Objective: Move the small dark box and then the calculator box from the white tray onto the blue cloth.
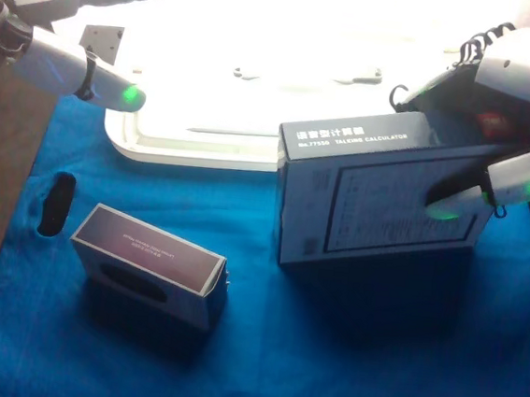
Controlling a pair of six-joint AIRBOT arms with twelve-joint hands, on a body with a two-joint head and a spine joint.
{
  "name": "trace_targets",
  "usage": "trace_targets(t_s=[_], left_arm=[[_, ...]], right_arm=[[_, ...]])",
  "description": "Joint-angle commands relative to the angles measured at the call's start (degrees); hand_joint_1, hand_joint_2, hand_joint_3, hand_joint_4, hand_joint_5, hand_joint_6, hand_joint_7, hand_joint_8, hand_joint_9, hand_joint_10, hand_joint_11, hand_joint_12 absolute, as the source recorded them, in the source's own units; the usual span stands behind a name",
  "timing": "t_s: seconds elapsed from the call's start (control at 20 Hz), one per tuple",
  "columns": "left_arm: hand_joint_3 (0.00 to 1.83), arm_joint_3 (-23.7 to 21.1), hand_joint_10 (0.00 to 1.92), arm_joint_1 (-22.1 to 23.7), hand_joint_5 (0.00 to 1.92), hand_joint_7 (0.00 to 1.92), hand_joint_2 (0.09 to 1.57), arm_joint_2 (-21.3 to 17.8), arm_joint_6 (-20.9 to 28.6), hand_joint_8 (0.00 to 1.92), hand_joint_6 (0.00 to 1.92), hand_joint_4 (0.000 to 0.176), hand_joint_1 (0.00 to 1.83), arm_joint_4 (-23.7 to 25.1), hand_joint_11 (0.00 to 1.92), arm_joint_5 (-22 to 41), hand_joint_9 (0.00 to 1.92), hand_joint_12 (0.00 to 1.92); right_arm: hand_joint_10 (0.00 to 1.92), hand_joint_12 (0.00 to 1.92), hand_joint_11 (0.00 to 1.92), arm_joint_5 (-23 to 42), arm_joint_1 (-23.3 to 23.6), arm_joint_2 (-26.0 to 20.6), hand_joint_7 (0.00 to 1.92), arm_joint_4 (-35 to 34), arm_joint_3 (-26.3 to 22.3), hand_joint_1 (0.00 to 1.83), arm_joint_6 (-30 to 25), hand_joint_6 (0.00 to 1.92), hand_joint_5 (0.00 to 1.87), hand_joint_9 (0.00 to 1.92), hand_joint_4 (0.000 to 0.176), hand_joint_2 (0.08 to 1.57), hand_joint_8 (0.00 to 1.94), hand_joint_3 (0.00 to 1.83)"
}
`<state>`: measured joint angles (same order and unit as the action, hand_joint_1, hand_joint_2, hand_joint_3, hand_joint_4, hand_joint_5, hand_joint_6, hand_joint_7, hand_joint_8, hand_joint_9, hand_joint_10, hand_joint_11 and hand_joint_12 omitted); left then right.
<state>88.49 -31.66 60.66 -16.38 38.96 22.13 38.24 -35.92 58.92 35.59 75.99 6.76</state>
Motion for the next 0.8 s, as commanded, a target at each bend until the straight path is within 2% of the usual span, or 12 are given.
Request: trace_targets(t_s=[0.0, 0.1, 0.15, 0.2, 0.25, 0.3, 0.35, 0.4, 0.5, 0.55, 0.6, 0.75], left_arm=[[0.00, -0.18, 0.01, 0.42, 0.00, 0.11, 0.90, -0.40, -0.02, 0.00, 0.00, 0.049, 0.36, -1.40, 0.00, 3.68, 0.09, 0.00], [0.00, -0.39, 0.00, 0.16, 0.00, 0.10, 0.90, -0.49, -0.02, 0.00, 0.00, 0.040, 0.38, -0.89, 0.00, 3.21, 0.08, 0.00], [0.00, -0.42, 0.01, -0.05, 0.00, 0.11, 0.89, -0.53, -0.02, 0.00, 0.00, 0.032, 0.38, -0.88, 0.00, 3.17, 0.09, 0.00], [0.00, -0.42, 0.01, -0.12, 0.00, 0.11, 0.89, -0.53, -0.02, 0.00, 0.00, 0.034, 0.36, -0.88, 0.00, 3.17, 0.10, 0.00], [0.00, -0.44, 0.01, -0.13, 0.00, 0.09, 0.90, -0.53, -0.02, 0.00, 0.00, 0.043, 0.35, -0.80, 0.01, 3.16, 0.10, 0.00], [0.00, -0.54, 0.01, -0.13, 0.00, 0.08, 0.89, -0.58, -0.02, 0.00, 0.00, 0.066, 0.34, -0.66, 0.00, 3.11, 0.10, 0.00], [0.00, -0.59, 0.00, -0.13, 0.00, 0.06, 0.90, -0.60, -0.02, 0.00, 0.00, 0.069, 0.33, -0.55, 0.00, 3.10, 0.10, 0.00], [0.01, -0.61, 0.00, -0.13, 0.00, 0.05, 0.91, -0.60, -0.02, 0.00, 0.00, 0.062, 0.34, -0.44, 0.00, 3.05, 0.09, 0.00], [0.00, -0.65, 0.00, -0.18, 0.00, 0.07, 0.91, -0.59, -0.02, 0.01, 0.00, 0.053, 0.36, -0.43, 0.01, 3.06, 0.10, 0.00], [0.00, -0.67, 0.00, -0.18, 0.00, 0.07, 0.91, -0.59, -0.02, 0.01, 0.00, 0.041, 0.37, -0.43, 0.00, 3.09, 0.10, 0.00], [0.00, -0.69, 0.00, -0.19, 0.00, 0.07, 0.91, -0.58, -0.02, 0.00, 0.00, 0.055, 0.38, -0.46, 0.00, 3.17, 0.09, 0.00], [0.00, -0.72, 0.00, -0.29, 0.00, 0.07, 0.88, -0.58, 0.00, 0.00, 0.00, 0.044, 0.42, -1.01, 0.00, 3.80, 0.07, 0.00]], right_arm=[[1.07, 1.64, 0.83, 5.65, 0.60, -0.46, 1.23, -2.83, -0.41, 0.93, -0.30, 0.02, 0.74, 1.06, 0.000, 0.96, 0.18, 0.00], [0.57, 1.34, 0.56, 5.65, 0.60, -0.87, 1.03, -2.83, -0.88, 0.75, -0.30, 0.00, 0.51, 0.88, 0.000, 0.85, 0.01, 0.00], [0.34, 1.28, 0.48, 5.66, 0.61, -1.02, 0.95, -2.83, -1.12, 0.76, -0.30, 0.00, 0.41, 0.88, 0.000, 0.83, 0.00, 0.00], [0.19, 1.08, 0.51, 5.90, 0.62, -1.29, 0.81, -2.83, -1.47, 0.77, -0.30, 0.00, 0.28, 0.85, 0.000, 0.77, 0.00, 0.00], [0.08, 0.93, 0.51, 6.61, 0.62, -1.46, 0.67, -2.83, -1.59, 0.78, -0.30, 0.00, 0.19, 0.78, 0.024, 0.74, 0.00, 0.00], [0.02, 0.83, 0.46, 7.21, 0.62, -1.71, 0.60, -2.84, -1.89, 0.78, -0.30, 0.00, 0.11, 0.69, 0.057, 0.71, 0.00, 0.00], [0.00, 0.79, 0.39, 7.73, 0.62, -1.89, 0.52, -2.84, -2.13, 0.77, -0.30, 0.00, 0.05, 0.60, 0.087, 0.70, 0.00, 0.00], [0.00, 0.80, 0.28, 8.29, 0.63, -1.97, 0.40, -2.88, -2.25, 0.73, -0.30, 0.00, 0.01, 0.49, 0.127, 0.68, 0.00, 0.00], [0.00, 0.81, 0.14, 9.19, 0.64, -1.97, 0.30, -3.31, -2.28, 0.67, -0.30, 0.00, 0.00, 0.38, 0.165, 0.64, 0.00, 0.00], [0.00, 0.79, 0.07, 9.54, 0.64, -1.99, 0.23, -3.82, -2.26, 0.67, -0.30, 0.00, 0.00, 0.31, 0.137, 0.65, 0.00, 0.01], [0.00, 0.73, 0.01, 9.83, 0.64, -2.01, 0.13, -4.56, -2.19, 0.68, -0.30, 0.00, 0.00, 0.20, 0.168, 0.62, 0.00, 0.00], [0.00, 0.63, 0.00, 10.50, 0.64, -2.02, 0.00, -7.39, -1.12, 0.69, -0.29, 0.00, 0.00, 0.00, 0.176, 0.61, 0.00, 0.00]])
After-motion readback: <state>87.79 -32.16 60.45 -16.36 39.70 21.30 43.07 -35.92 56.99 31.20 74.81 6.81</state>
